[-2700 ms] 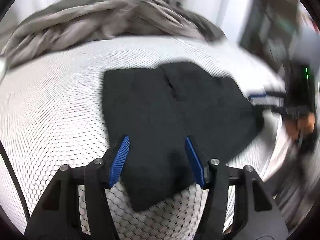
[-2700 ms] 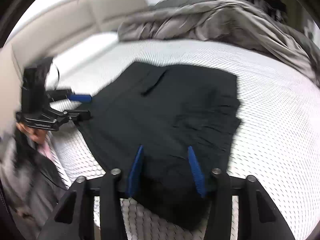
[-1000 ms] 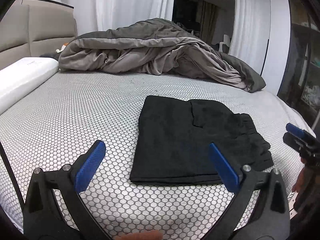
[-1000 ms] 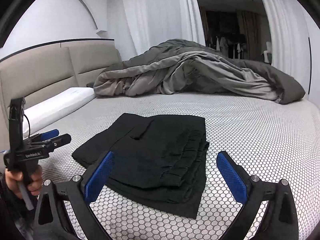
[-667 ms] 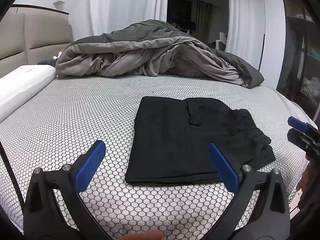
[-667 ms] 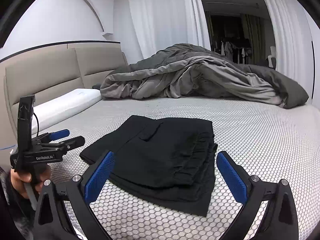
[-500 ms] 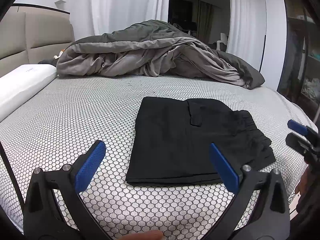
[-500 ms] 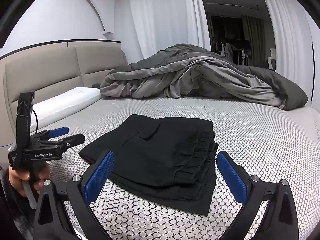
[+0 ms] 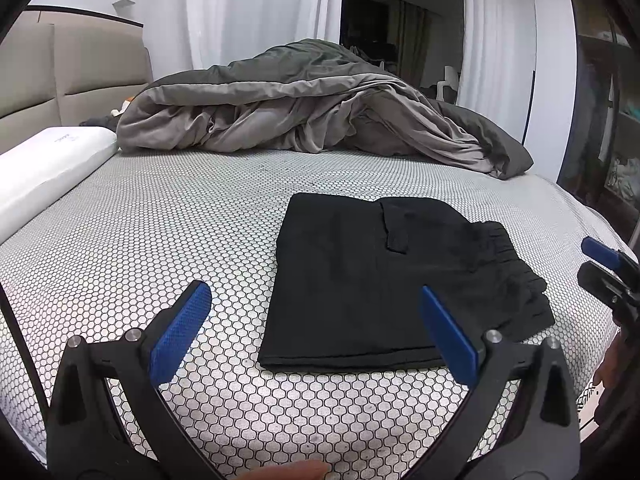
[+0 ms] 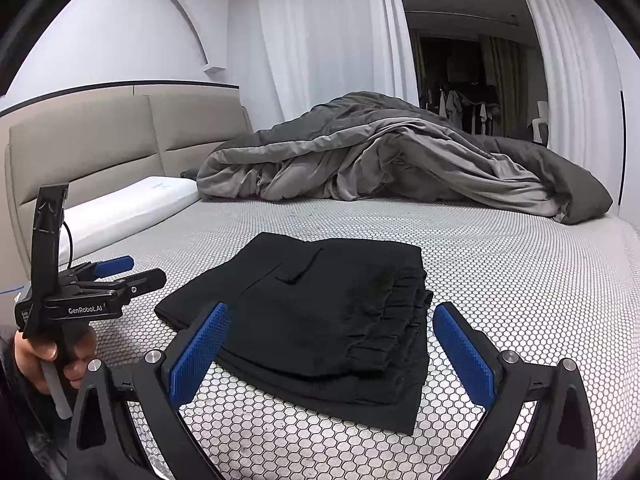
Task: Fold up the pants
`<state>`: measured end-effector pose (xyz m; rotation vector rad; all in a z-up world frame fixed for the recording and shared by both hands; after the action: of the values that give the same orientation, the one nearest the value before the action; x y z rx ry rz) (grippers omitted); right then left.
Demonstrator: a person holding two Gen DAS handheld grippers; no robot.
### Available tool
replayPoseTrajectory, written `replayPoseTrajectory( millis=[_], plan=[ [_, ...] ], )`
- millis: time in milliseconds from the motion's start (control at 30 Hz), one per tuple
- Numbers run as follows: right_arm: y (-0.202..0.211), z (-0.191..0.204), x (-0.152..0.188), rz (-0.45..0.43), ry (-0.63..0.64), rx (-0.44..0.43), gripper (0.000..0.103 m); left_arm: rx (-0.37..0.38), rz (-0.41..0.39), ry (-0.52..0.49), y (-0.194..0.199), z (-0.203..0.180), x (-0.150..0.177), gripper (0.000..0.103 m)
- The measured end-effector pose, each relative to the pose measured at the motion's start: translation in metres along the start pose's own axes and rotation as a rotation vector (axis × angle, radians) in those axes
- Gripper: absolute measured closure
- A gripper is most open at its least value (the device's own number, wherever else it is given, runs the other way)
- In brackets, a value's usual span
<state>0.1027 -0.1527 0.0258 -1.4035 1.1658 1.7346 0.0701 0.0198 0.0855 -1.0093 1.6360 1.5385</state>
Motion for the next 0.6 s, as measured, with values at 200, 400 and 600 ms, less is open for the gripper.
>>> replayPoseTrajectory(
  millis=[200, 400, 600],
  plan=[
    [-0.0011, -0.0008, -0.0006, -0.005, 0.003, 0.002, 0.000, -0.006, -0.004, -0.004, -0.0005, 0.0008, -0.0005, 0.001],
    [-0.0017, -0.0026, -0.0005, -0.006, 0.000, 0.000, 0.000, -0.008, -0.011, -0.005, 0.0006, 0.0029, -0.0013, 0.001],
    [-0.0008, -0.0047, -0.0006, -0.008, -0.004, 0.001, 0.000, -0.010, -0.012, -0.005, 0.0005, 0.0051, -0.0017, 0.001]
  ],
)
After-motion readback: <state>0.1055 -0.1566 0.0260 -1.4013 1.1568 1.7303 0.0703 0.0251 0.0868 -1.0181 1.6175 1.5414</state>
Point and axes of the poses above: each gripper's, at about its wrist camera, not at the fingertips, and y roughly against the way its jaws point, z to its left, x to its underside, the point moved 5 cm from there along -y, roughly the way its jaws point, and after that the axes turned 1 degree about -y, right-handed, at the moved point
